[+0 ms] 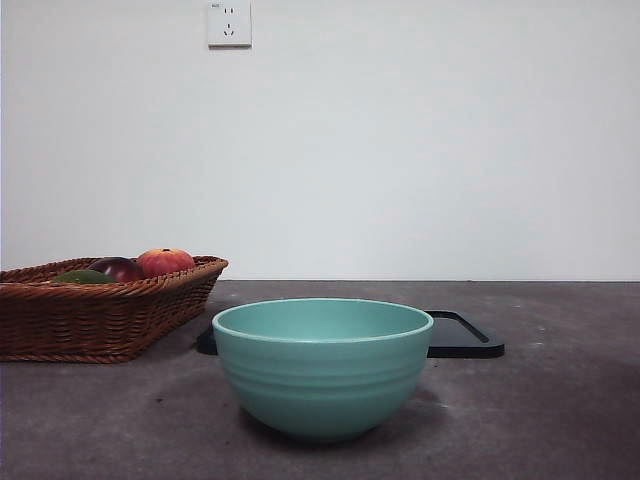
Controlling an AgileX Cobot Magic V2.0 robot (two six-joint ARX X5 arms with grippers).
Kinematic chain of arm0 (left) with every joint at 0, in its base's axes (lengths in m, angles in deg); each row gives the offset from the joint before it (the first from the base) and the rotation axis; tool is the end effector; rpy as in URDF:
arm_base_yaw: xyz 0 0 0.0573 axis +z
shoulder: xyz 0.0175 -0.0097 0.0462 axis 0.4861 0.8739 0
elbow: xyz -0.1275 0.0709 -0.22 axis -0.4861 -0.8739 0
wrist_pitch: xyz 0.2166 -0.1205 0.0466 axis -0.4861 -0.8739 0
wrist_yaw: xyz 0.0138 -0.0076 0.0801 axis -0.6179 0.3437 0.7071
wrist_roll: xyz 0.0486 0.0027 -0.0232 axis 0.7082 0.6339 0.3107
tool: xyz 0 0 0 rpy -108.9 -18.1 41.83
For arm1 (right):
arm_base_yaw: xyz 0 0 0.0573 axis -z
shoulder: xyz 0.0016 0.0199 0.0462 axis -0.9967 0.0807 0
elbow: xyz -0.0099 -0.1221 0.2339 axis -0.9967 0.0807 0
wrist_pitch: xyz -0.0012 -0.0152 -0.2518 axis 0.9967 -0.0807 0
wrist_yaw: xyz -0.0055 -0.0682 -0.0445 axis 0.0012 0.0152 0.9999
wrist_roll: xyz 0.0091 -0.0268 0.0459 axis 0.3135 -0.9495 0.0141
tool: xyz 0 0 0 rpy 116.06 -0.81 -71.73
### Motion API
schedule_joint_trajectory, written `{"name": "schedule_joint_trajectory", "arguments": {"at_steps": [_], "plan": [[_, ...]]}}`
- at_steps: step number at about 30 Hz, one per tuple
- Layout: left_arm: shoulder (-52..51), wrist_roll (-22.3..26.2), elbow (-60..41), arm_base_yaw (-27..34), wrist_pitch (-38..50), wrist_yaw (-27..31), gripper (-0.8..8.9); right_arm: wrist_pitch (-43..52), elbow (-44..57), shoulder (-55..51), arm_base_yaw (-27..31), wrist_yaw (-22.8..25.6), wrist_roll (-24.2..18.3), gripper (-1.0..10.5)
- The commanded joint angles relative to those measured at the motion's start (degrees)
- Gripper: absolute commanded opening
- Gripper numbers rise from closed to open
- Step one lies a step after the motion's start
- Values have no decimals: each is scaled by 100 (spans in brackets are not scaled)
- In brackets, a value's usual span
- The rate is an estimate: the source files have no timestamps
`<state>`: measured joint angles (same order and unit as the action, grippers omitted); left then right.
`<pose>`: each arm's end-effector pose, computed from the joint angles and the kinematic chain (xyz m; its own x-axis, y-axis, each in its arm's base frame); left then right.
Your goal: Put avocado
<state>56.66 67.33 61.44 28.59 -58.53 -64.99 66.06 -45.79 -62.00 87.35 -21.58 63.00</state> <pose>0.0947 -0.0013 0.1568 0.9880 -0.0270 -0.1522 0.0278 0.9996 0.0034 0.0962 -0.0040 0.1558 0.9908 -0.0572 -0.1223 0.0560 0.9983 -0.0132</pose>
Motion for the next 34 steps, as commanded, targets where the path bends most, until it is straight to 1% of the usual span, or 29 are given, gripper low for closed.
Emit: {"name": "schedule_joint_trajectory", "arguments": {"at_steps": [1,2,4,7,10,15,17,20,24,28,30,32,34], "plan": [[-2,2,-118,7,-11,-24,19,201,35,-15,-2,-17,223,18],[-2,-31,-118,4,9,-24,18,214,35,-15,-2,-83,431,18],[-2,-249,-118,4,20,-24,16,219,35,-15,-2,-306,817,18],[-2,-326,-118,4,66,-24,16,291,35,-15,-2,-568,1117,17],[-2,-492,-118,4,129,-15,16,492,22,-15,-2,-752,1641,15],[-2,-1346,-94,4,356,-11,17,1147,-125,-13,-2,-737,2754,12],[13,-1512,13,4,483,22,17,1108,-348,-9,-2,-737,2979,12],[81,-1512,286,4,522,94,17,780,-782,31,-2,-848,3034,11],[420,-1641,811,4,352,109,17,20,-1547,356,-2,-1143,2962,12],[977,-1672,1436,4,11,105,17,-264,-2155,918,-2,-1762,2782,12],[1237,-1672,1753,2,-157,92,16,-420,-2411,1198,-2,-1996,2756,12],[1506,-1666,2111,-11,-339,-46,16,-584,-2656,1495,-2,-2236,2723,12],[1751,-1622,2483,-63,-619,-398,16,-767,-2874,1775,-2,-2559,2638,12]]}}
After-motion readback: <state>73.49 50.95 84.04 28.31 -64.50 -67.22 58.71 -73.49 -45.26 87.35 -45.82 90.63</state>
